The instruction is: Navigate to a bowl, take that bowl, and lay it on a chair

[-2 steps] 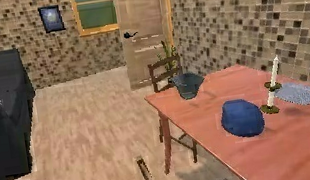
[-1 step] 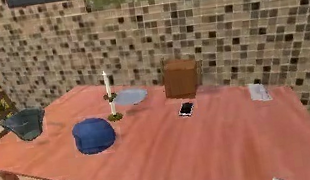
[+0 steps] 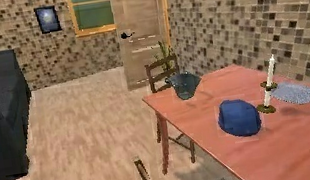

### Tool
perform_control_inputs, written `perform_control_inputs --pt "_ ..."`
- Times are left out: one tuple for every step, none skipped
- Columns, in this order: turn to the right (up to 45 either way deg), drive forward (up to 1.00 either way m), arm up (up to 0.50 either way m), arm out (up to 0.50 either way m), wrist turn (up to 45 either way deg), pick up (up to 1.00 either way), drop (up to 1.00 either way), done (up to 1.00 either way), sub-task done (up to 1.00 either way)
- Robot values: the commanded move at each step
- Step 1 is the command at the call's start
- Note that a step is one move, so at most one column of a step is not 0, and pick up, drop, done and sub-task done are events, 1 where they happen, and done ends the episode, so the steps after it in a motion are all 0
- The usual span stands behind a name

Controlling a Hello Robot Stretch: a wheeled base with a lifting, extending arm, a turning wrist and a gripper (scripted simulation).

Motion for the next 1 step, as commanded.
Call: perform_control_inputs --pt "-36.0 0.0 0.0 0.0 0.0 0.0 0.0 0.0 0.0"
